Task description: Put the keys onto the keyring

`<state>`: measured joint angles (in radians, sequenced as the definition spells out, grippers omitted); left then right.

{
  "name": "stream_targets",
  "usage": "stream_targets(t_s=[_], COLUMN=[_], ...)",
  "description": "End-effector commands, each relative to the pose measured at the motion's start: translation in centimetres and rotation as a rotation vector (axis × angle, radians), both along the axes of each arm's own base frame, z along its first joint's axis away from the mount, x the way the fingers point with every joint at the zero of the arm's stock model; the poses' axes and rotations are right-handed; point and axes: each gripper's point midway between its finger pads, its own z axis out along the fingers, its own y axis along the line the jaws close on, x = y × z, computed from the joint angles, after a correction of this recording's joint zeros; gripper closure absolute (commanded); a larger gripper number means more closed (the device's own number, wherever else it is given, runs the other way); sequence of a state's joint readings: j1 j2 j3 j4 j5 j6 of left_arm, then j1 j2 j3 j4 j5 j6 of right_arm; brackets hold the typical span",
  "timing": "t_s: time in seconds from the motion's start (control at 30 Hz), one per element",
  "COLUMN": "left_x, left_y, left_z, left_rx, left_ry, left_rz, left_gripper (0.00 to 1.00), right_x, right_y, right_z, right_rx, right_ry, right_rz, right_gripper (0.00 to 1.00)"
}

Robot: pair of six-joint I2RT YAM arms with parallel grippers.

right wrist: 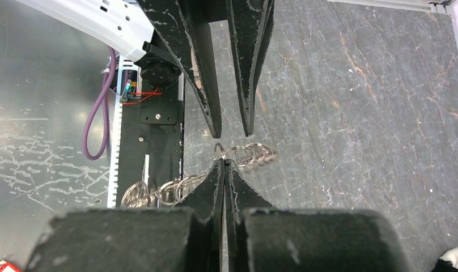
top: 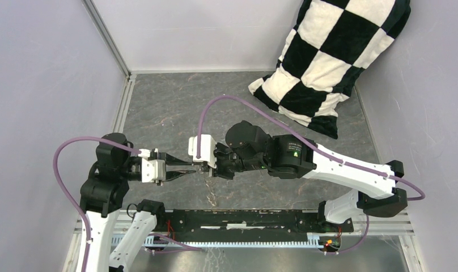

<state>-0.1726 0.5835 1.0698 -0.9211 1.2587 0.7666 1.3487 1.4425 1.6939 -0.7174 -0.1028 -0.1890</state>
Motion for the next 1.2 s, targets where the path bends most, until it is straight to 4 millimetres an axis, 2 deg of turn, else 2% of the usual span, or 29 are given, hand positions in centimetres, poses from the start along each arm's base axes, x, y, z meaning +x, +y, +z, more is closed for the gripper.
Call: stream_targets(t_s=[0.0,0.27,0.57,0.77,0.87,1.0,1.03,1.17], left_x=[-0.7,-0.9,-0.6,-1.3,-2.6,-3.2,-3.3,-3.9], left_y=[-0.3,-0.6,-0.6,-0.9,-1.2,-1.3,-1.3,-1.4], left_z=[0.1,0.3,0.4,0.6,1.4,2.2,2.5,3.5], left_rx=[-0.018,-0.026,-0.021,-0.042,-0.079,-0.108,-0.112,-0.138], left_ry=[0.094,0.172,0.151,0.151,0.087,-0.015,-0.034,-0.11], left_rz=[-0.035,-0.048,-0.054,-0.115,-0.211,-0.274,-0.281,-0.328], left_gripper=[0.68,0.64,0.89,0.98,0.98,0.98,0.98,0.98], right_x=[0.1,-0.2,-0.5,-1.2,-1.8,-1.9,-1.8,-1.8], right_y=[0.7,1.3,1.6,2.3,2.0,0.2,-0.7,-3.3], right_z=[3.4,3.6,4.0,4.8,6.3,8.5,9.3,9.5], right_rx=[0.086,0.091,0.107,0.156,0.218,0.335,0.377,0.489], right_ry=[-0.041,-0.052,-0.052,-0.029,-0.015,-0.008,-0.011,0.003], right_rz=[-0.002,0.013,0.027,0.063,0.079,0.072,0.063,0.056], right_gripper=[1.0,0.99,0.99,0.99,0.9,0.69,0.68,0.63])
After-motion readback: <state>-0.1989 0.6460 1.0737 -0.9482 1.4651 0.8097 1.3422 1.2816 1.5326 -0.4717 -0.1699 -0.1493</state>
